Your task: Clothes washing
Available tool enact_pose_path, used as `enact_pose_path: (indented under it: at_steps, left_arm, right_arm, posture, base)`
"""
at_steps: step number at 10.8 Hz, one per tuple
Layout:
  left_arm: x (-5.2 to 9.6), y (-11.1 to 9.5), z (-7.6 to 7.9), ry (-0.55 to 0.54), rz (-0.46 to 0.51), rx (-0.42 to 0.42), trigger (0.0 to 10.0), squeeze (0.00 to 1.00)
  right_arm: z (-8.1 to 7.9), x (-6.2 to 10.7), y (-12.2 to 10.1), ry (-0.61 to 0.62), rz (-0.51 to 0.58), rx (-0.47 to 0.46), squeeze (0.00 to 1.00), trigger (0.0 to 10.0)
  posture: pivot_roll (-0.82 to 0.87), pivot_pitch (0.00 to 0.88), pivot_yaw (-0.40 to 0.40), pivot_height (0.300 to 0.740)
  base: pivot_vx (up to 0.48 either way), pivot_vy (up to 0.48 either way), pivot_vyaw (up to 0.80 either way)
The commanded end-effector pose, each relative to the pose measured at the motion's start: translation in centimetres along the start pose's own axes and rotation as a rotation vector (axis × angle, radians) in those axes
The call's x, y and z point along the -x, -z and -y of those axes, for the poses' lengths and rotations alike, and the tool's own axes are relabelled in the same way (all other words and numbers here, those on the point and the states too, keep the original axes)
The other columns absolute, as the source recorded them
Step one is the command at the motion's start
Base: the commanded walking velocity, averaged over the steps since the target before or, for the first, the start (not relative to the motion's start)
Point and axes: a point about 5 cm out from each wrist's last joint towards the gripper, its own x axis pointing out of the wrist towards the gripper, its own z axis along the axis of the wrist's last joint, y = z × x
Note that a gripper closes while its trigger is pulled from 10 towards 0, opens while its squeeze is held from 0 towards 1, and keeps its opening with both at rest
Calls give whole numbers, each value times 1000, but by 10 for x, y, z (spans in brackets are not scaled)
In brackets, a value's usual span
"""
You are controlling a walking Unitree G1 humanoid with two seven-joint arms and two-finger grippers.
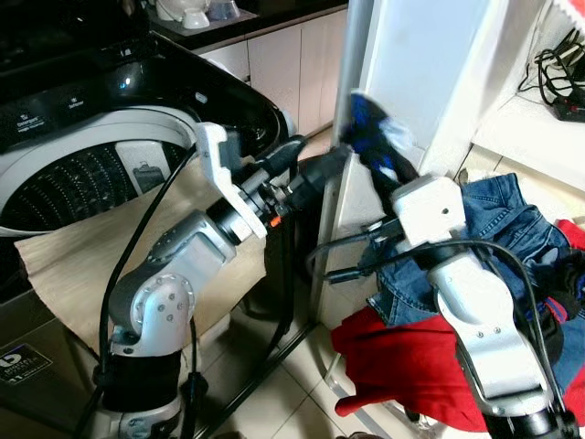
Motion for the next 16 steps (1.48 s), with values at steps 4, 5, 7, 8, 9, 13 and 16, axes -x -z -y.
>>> enact_pose_path:
  at_steps: [4, 5, 7, 8, 9, 13, 16]
  left_arm:
    - [-8, -16, -1, 29, 93, 189, 10000, 0]
    - [-8, -15, 2, 47, 77, 200, 10000, 0]
    - [-7, 9, 4, 37, -100, 104, 10000, 0]
    - [-7, 15, 1, -5, -131, 84, 10000, 0]
    - [-9, 15, -2, -38, -129, 74, 9059, 0]
    - [-11, 3, -6, -49, -44, 67, 0, 0]
    - [-12, 2, -7, -54, -26, 59, 0, 0]
  right_arm:
    - [-12, -3, -9, -131, 69, 63, 0, 0]
    - [-13, -3, -8, -142, 64, 69, 0, 0]
    - [-15, -3, -7, -160, 54, 107, 0, 0]
    - [-15, -3, -6, -165, 49, 122, 0, 0]
    - [-16, -3, -7, -166, 50, 130, 0, 0]
    - [-13, -4, -7, -162, 48, 146, 0, 0]
    - [-13, -5, -7, -160, 45, 152, 0, 0]
  posture:
    - [-66, 0, 24, 740]
    - [-68, 0, 27, 740]
    - [-70, 0, 32, 740]
    - [-72, 0, 34, 740]
    - [-72, 0, 34, 740]
    - [-73, 0, 34, 740]
    - [-74, 0, 33, 740]
  base:
    - [0, 0, 0]
    - [0, 0, 0]
    - [0, 0, 0]
    - [0, 0, 0]
    - [0, 0, 0]
    - [0, 0, 0]
    - [0, 0, 0]
